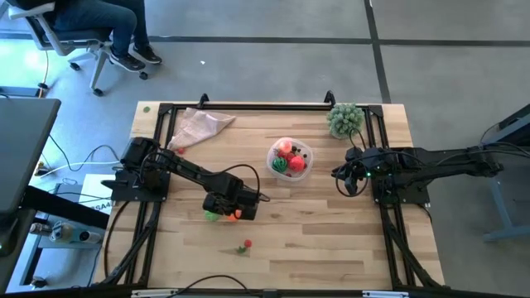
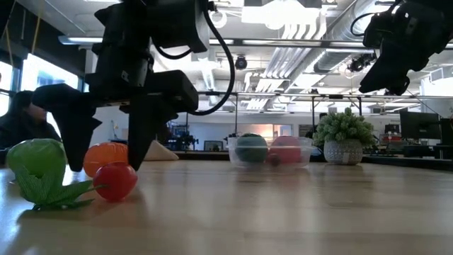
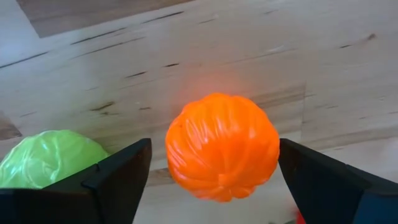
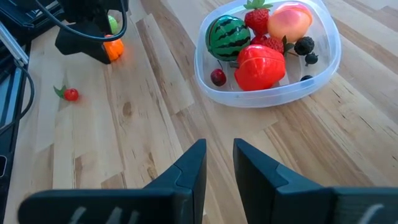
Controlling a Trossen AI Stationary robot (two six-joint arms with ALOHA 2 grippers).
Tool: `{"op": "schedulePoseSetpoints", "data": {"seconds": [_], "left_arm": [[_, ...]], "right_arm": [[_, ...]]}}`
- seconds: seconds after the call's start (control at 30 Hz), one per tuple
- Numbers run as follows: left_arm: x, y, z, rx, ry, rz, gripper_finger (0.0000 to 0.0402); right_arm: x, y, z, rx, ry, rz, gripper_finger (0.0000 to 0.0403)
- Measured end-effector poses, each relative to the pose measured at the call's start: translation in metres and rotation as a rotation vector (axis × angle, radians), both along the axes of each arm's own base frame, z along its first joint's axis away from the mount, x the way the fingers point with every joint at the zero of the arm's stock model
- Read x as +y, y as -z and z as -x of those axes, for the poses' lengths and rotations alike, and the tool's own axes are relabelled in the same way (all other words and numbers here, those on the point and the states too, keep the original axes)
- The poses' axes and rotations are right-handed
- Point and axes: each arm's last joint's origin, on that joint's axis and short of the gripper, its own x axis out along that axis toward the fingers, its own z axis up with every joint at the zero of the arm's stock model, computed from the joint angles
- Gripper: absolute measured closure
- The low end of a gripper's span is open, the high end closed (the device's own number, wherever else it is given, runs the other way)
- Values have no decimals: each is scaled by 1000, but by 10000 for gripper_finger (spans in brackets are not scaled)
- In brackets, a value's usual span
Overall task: Pick and placing Produce into tupperware
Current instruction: Put the pumpkin into the transparent bin
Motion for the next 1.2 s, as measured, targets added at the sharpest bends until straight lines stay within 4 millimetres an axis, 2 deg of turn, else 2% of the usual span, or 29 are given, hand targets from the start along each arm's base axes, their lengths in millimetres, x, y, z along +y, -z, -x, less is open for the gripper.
{"op": "schedulePoseSetpoints", "data": {"seconds": [0.4,0.97,1.2], "left_arm": [[0,0,0,-2,0,2,90],[0,0,-1,-7,-3,4,160],[0,0,-1,-8,-3,3,150]], "right_arm": [[0,0,0,1,0,0,331],[0,0,0,0,0,0,331],[0,0,0,0,0,0,331]]}}
